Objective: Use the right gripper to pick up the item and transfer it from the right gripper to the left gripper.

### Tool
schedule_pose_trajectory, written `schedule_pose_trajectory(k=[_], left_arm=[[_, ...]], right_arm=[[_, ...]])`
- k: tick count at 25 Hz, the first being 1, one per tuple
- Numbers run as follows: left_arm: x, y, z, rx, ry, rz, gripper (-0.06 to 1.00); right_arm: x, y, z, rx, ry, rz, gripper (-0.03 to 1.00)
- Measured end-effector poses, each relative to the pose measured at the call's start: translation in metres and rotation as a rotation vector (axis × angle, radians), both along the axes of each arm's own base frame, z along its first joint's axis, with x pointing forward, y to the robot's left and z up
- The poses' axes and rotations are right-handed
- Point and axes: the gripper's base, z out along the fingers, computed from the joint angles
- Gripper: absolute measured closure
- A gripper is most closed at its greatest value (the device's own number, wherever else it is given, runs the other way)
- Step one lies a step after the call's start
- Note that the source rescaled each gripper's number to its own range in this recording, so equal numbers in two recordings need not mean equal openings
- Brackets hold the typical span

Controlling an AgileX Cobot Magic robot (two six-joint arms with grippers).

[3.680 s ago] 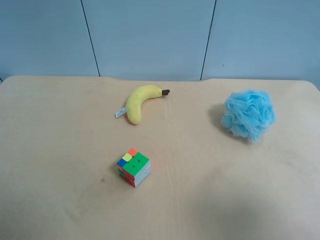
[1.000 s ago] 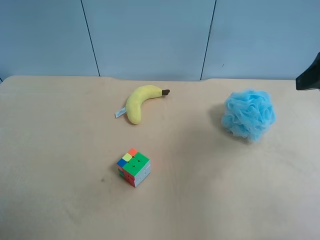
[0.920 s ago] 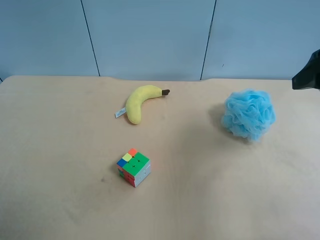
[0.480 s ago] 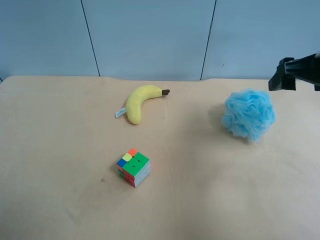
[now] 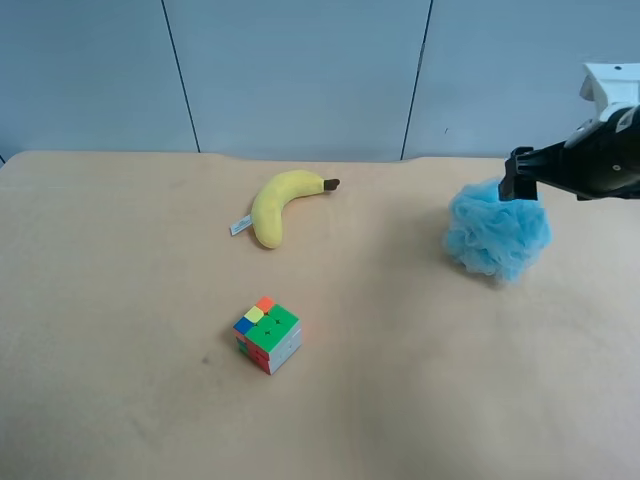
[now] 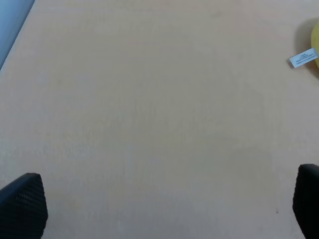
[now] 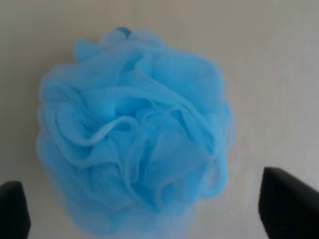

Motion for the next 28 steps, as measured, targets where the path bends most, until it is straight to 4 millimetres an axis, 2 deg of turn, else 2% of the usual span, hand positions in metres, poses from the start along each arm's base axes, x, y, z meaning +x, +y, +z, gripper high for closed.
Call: schedule_pose_trajectory(k=[7,20,25,28], left_arm=[[0.000,0.000,0.000,0.000,0.000,0.000,-0.06],[0.000,0.000,0.000,0.000,0.000,0.000,-0.06],[0.000,0.000,0.000,0.000,0.000,0.000,-0.06],[0.000,0.000,0.000,0.000,0.000,0.000,-0.06]], right_arm=[[0.017,-0.015,-0.033,-0.001,0.043,-0.048,0.09],[0.043,-0.014,-0.085,0.007,0.008,-0.048,0.09],[0.047,-0.014,-0.092,0.013,0.005,-0.054,0.10],[0.047,-0.014,-0.092,0.018,0.004,-0.061,0.17]])
